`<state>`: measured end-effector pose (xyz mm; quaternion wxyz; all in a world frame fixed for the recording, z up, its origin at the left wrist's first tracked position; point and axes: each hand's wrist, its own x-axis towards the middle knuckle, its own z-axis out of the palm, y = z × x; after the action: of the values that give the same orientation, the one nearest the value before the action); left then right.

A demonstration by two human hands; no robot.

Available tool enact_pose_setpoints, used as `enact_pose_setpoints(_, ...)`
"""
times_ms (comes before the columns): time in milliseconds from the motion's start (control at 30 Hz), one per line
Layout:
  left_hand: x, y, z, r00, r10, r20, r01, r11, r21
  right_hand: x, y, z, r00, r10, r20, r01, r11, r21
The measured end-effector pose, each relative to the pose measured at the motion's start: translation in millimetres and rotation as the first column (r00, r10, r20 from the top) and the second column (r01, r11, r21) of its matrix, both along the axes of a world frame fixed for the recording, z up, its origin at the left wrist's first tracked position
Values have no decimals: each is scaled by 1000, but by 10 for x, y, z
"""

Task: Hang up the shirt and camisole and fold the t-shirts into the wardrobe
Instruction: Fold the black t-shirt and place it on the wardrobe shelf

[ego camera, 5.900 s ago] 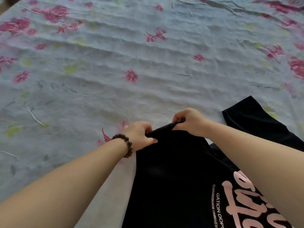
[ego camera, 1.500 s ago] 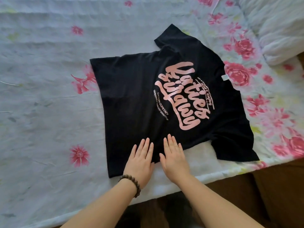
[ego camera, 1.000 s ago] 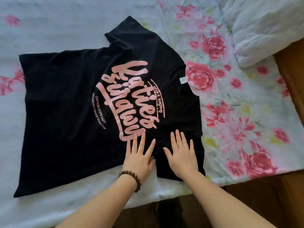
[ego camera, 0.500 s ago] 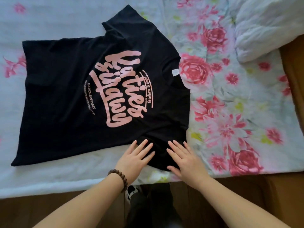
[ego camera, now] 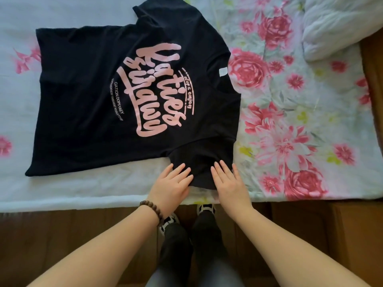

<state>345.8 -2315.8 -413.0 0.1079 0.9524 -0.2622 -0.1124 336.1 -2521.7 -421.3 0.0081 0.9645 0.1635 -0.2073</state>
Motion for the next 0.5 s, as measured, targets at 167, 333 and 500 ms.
enact_pose_setpoints(167,-57,27,61,994,-72,-80,80,991,105,-177,-132,72,993,107,53,-106,994,-13)
enact_pose_setpoints(333,-110,15,69,958,-94,-272,157,963,220,-361,-53,123,991,101,-87,-109,989,-101)
enact_pose_setpoints(500,-148,-49,95,984,14,-178,8,992,123,-372,50,144,994,-21,-110,18,999,-30)
